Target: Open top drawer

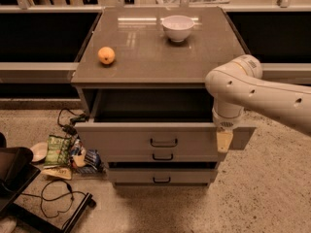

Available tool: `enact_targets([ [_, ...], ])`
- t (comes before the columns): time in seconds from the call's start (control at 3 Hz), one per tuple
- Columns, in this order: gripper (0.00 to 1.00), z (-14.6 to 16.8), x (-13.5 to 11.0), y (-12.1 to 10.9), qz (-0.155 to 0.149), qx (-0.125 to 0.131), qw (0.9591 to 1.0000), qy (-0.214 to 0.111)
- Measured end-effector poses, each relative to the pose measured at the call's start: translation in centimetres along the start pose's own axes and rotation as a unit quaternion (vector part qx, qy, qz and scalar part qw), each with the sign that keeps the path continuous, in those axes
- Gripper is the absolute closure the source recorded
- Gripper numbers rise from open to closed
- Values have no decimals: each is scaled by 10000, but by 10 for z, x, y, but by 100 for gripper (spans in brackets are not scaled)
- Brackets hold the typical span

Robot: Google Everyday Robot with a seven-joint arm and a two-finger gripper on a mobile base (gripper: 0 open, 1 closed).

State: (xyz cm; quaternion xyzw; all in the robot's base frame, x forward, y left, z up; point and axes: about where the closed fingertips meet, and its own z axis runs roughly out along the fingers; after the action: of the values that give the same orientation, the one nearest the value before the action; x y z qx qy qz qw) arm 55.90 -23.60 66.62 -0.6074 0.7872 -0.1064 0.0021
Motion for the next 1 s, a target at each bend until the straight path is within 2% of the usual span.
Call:
enact_targets([
  [0.67, 0, 0, 0, 0, 0, -5, 10000, 3],
  [1.0, 3, 7, 4, 7, -70, -389, 9989, -259],
])
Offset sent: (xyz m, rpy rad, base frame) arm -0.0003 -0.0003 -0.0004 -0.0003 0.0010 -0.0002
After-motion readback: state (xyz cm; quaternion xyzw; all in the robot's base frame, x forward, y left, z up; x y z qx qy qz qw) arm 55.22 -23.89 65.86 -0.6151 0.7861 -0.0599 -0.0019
